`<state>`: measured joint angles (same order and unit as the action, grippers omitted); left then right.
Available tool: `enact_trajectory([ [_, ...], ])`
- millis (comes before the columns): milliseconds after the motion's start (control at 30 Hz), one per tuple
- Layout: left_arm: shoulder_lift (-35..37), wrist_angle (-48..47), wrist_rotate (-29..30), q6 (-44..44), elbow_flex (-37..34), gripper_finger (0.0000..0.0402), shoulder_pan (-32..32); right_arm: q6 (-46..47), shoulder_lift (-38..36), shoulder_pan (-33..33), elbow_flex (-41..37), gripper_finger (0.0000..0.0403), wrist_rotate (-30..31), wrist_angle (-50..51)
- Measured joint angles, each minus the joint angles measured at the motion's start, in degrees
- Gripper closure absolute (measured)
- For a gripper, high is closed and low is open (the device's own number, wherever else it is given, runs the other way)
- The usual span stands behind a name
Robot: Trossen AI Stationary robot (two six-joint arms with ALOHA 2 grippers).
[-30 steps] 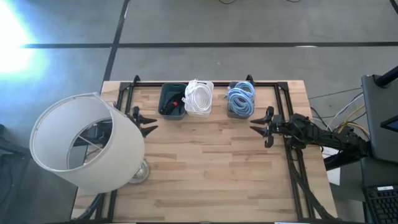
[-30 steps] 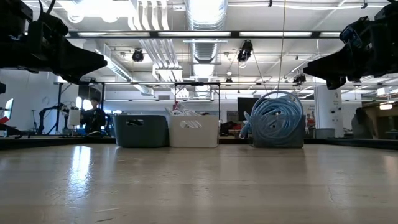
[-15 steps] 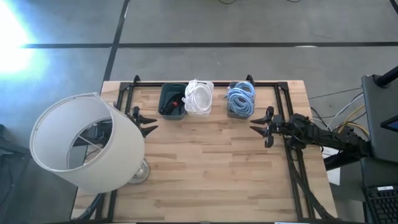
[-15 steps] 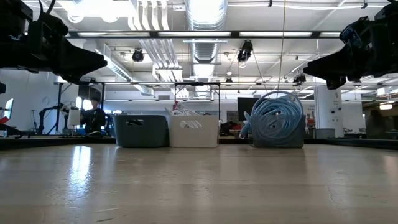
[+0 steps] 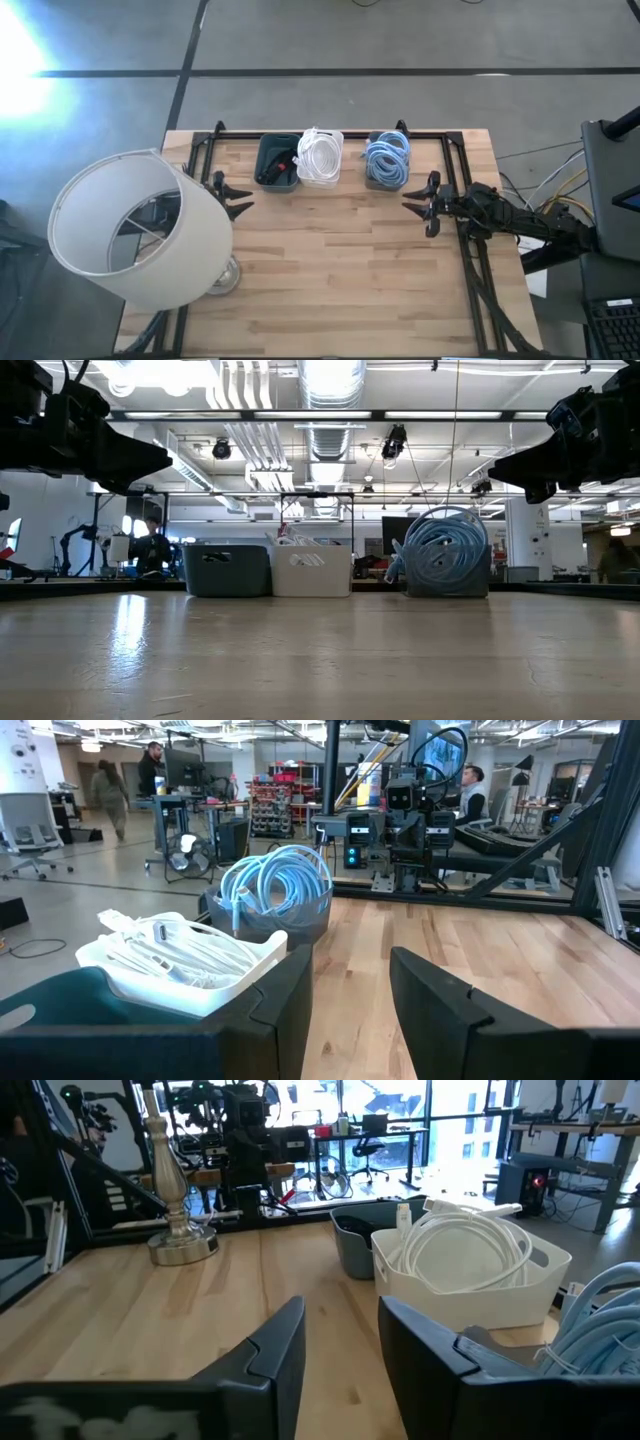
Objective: Pick & Place USB Port
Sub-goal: Return to Home Position
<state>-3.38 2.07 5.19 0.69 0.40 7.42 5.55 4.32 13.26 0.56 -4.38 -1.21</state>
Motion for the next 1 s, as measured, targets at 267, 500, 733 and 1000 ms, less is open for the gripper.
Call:
enact_trajectory([
  [267, 0.00, 0.00, 0.00, 0.00, 0.00, 0.0262, 0.00, -0.16, 0.00, 0.02, 0.00, 0.0269, -0.01, 0.00],
  [500, 0.00, 0.01, 0.00, 0.00, 0.01, 0.0262, 0.00, -0.14, 0.00, 0.00, 0.00, 0.0274, 0.01, 0.00],
  [733, 0.00, 0.02, 0.00, -0.01, 0.00, 0.0262, 0.02, 0.03, 0.00, 0.01, 0.00, 0.0285, -0.01, 0.00],
  [1000, 0.00, 0.02, 0.00, 0.00, 0.00, 0.0262, 0.01, -0.14, 0.00, 0.01, 0.00, 0.0292, 0.00, 0.00],
])
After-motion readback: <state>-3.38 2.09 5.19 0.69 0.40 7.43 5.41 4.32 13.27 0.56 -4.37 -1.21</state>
